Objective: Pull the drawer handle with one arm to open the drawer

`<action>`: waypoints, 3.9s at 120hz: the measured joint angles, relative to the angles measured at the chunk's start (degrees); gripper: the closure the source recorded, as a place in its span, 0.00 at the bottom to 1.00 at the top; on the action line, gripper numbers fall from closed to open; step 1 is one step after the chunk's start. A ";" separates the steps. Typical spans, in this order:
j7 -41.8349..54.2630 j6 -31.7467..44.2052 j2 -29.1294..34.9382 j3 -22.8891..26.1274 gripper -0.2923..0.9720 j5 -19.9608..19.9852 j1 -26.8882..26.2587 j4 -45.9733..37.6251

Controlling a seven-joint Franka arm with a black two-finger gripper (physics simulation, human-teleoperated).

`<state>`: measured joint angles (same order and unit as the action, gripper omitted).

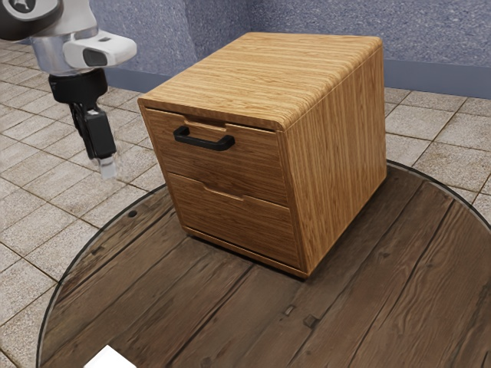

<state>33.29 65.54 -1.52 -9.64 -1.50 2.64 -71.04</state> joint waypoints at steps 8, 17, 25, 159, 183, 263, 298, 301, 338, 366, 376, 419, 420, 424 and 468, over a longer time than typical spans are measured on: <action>2.08 1.19 0.00 0.00 0.23 0.01 1.58 0.01; 4.16 2.22 0.22 0.03 0.23 -0.09 2.74 0.06; 5.64 2.81 0.50 -0.13 0.23 -0.10 3.07 -0.17; 79.13 47.64 7.20 2.32 0.64 11.81 -1.89 -21.97; 84.71 48.89 5.27 2.22 0.65 12.45 -1.52 -22.38; 88.44 50.19 17.72 1.08 0.82 12.24 -1.19 -37.19; 89.54 50.74 28.51 -0.66 0.85 11.33 -3.16 -46.45; 89.63 50.78 28.86 -0.69 0.85 11.33 -3.25 -46.85; 90.32 50.76 33.73 -0.64 0.85 11.27 -4.69 -50.80; 90.18 49.98 36.24 -0.31 0.80 10.69 -4.44 -52.70; 90.01 49.76 36.90 -0.30 0.79 10.08 -4.33 -53.03; 89.00 48.25 40.30 -0.37 0.77 8.15 -4.00 -55.16; 88.98 48.20 40.38 -0.36 0.77 8.13 -3.99 -55.20; 88.88 48.02 40.66 -0.37 0.77 8.05 -3.99 -55.37; 88.09 46.47 42.26 -0.55 0.75 7.48 -3.50 -56.23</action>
<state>121.37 112.01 40.75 -10.19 5.98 -0.86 -127.27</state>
